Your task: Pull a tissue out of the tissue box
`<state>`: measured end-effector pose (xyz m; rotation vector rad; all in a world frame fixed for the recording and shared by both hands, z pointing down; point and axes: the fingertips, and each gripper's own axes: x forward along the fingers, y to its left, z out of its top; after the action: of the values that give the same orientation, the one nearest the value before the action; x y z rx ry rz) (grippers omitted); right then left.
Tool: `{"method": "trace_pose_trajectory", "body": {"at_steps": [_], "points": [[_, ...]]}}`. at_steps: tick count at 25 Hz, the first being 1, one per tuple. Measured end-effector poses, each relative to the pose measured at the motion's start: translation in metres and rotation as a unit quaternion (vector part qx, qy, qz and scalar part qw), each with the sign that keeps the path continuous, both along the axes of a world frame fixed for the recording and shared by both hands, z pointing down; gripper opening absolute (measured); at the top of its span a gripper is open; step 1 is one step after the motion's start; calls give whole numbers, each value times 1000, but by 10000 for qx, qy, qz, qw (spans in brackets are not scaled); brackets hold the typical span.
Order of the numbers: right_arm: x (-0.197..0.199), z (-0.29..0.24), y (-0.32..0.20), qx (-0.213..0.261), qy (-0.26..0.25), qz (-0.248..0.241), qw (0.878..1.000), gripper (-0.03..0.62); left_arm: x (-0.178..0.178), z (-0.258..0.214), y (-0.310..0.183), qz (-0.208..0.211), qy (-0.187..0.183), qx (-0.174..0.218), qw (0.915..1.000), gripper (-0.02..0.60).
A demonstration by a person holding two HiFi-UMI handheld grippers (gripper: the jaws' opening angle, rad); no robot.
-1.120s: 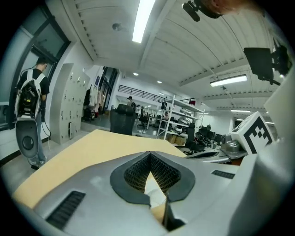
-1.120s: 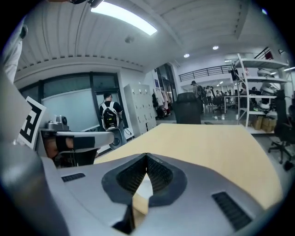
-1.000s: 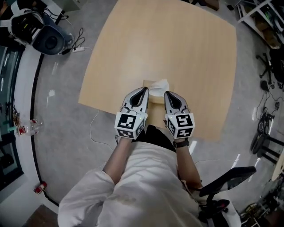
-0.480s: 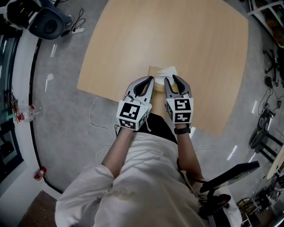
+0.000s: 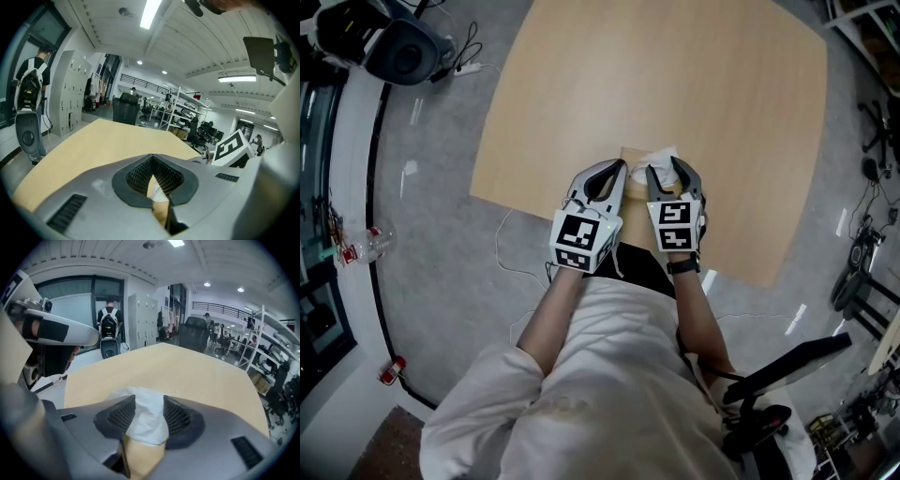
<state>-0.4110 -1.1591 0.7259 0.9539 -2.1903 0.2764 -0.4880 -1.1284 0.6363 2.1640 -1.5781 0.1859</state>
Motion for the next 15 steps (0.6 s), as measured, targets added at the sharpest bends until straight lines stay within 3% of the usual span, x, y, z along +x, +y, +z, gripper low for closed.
{"method": "trace_pose_trajectory", "body": {"at_steps": [2, 4, 9, 15], "points": [[0, 0, 1, 48, 37, -1, 10000, 88, -1, -1, -2, 79, -8, 3, 10000, -6], [-4, -3, -1, 52, 21, 39, 10000, 16, -5, -3, -6, 143, -14, 24, 9999, -6], [-16, -31, -14, 181, -233, 68, 9995, 3, -18, -15, -22, 177, 10, 151, 9997, -6], [-28, -111, -38, 718, -828, 253, 9936, 3, -26, -59, -36, 352, 41, 527, 9980, -6]]}}
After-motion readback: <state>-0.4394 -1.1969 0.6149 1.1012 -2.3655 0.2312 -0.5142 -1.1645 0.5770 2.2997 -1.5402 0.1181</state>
